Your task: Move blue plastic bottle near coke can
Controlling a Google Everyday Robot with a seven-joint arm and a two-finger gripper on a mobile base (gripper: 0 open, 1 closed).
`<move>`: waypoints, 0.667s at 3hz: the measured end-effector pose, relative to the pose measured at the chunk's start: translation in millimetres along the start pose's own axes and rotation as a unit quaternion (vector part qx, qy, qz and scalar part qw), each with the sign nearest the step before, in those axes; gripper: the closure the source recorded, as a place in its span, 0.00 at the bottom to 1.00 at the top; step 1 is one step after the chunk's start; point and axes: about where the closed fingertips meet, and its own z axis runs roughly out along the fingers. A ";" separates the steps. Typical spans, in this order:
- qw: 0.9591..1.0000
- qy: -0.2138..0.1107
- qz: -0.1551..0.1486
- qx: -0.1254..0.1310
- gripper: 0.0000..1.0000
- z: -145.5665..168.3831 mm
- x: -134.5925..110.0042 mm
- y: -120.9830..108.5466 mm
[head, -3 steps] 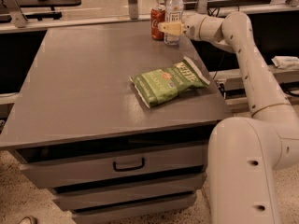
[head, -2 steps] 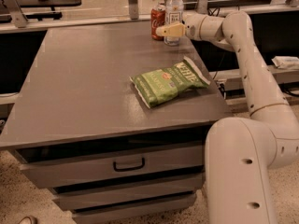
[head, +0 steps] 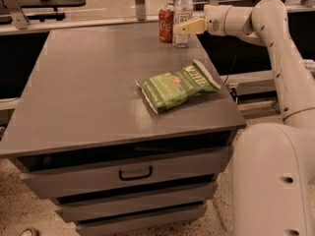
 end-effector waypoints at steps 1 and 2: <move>0.999 0.011 -0.031 -0.012 0.00 -35.9 -26.9 28.9; 0.997 0.016 -0.072 -0.034 0.00 -88.9 -63.1 78.8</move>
Offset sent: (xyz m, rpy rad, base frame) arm -0.2245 -0.0067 0.1022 -0.1928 -0.1092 0.1653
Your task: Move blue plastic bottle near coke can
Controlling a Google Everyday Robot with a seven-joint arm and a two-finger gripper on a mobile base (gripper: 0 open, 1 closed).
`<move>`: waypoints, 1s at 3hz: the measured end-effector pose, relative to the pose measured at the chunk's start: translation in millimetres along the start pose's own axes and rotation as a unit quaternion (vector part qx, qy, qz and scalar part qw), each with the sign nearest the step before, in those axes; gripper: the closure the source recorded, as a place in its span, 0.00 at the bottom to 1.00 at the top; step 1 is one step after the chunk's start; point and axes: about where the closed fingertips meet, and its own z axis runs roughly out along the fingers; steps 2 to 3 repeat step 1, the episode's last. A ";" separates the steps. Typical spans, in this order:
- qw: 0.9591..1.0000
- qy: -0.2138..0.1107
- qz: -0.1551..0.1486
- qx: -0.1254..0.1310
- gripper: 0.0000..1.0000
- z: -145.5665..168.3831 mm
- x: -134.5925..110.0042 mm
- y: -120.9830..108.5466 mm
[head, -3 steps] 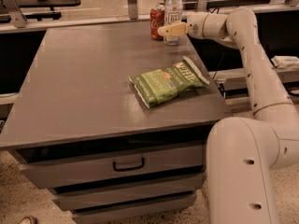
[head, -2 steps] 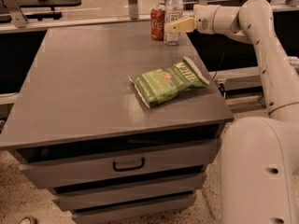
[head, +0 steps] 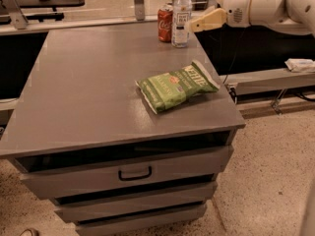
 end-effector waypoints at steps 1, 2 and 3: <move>1.000 0.013 0.002 -0.014 0.00 -0.6 4.0 21.0; 1.000 0.013 0.002 -0.014 0.00 -0.6 4.0 21.0; 1.000 0.013 0.002 -0.014 0.00 -0.6 4.0 21.0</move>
Offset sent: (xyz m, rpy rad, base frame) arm 0.0000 0.0000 0.0000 0.0000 0.0000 0.0000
